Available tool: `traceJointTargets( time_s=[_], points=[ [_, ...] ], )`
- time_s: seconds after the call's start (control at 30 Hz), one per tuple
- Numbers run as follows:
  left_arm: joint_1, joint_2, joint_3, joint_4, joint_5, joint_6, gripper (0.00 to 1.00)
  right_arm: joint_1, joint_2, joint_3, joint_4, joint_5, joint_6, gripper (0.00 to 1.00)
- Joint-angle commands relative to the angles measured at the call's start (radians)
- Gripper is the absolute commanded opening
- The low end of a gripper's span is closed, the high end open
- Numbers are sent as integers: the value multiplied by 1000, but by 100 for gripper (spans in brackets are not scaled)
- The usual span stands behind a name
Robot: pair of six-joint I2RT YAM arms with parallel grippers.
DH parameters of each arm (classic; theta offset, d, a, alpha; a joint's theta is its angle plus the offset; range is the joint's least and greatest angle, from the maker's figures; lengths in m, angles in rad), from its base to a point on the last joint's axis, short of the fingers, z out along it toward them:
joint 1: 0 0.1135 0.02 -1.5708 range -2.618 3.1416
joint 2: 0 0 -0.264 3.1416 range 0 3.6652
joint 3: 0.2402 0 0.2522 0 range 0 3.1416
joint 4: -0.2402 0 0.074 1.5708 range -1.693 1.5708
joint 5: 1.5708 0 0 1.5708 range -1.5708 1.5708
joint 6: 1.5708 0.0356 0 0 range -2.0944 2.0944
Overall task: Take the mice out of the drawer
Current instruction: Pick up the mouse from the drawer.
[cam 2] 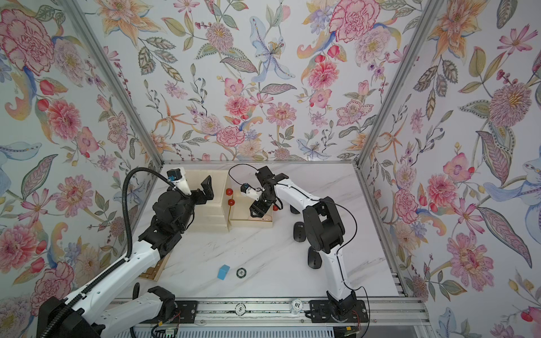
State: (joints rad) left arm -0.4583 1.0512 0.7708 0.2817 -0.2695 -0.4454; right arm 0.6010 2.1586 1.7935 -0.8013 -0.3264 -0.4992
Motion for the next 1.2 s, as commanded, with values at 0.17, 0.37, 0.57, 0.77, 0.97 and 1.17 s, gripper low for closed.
traceJointTargets(
  time_s=[0.17, 0.37, 0.57, 0.77, 0.97, 1.17],
  points=[
    [3, -12, -6, 20, -43, -17, 100, 39, 34, 16, -117, 80, -68, 68],
    [3, -38, -20, 12, -62, -19, 100, 77, 58, 35, -154, 43, -78, 68],
    [3, -48, -27, 11, -77, -19, 100, 101, 79, 2, -161, 48, -56, 67],
    [4, -48, -29, 17, -82, -25, 100, 113, 85, -35, -148, 167, 19, 67],
    [4, -48, -36, 33, -81, -32, 100, 117, 92, -44, -42, 385, 171, 64],
    [4, -47, -41, 35, -83, -34, 100, 102, 20, -62, 65, 415, 247, 66]
  ],
)
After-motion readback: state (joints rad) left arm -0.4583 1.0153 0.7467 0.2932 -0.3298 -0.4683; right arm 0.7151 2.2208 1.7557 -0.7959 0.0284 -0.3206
